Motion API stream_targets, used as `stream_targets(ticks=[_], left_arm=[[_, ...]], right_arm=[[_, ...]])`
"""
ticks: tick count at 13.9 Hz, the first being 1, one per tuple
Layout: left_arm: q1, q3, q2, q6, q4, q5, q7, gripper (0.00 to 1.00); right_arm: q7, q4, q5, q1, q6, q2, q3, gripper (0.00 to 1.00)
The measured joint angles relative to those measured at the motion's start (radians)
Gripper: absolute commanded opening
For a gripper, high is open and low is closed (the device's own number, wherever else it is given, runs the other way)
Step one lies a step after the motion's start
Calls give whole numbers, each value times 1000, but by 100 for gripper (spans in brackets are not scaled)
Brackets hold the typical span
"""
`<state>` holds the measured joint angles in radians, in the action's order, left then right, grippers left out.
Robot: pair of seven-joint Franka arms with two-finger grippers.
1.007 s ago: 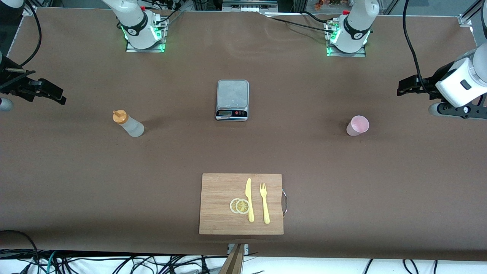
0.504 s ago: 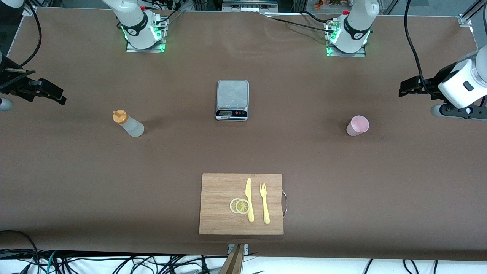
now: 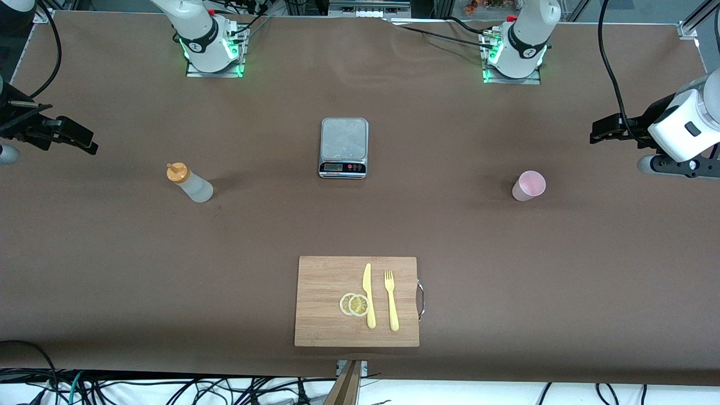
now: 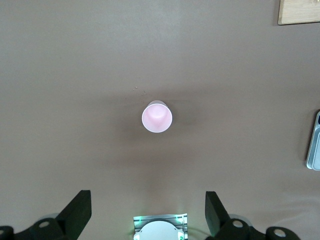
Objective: Add sauce to pink cup with both arms
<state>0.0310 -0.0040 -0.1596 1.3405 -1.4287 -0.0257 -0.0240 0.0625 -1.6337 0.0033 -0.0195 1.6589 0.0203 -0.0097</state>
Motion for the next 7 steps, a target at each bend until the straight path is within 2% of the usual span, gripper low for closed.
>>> stream_targets(ticks=[7], left_arm=[[0, 1, -15, 0, 0, 1, 0, 100]], right_arm=[[0, 0, 0, 0, 0, 0, 0, 100]])
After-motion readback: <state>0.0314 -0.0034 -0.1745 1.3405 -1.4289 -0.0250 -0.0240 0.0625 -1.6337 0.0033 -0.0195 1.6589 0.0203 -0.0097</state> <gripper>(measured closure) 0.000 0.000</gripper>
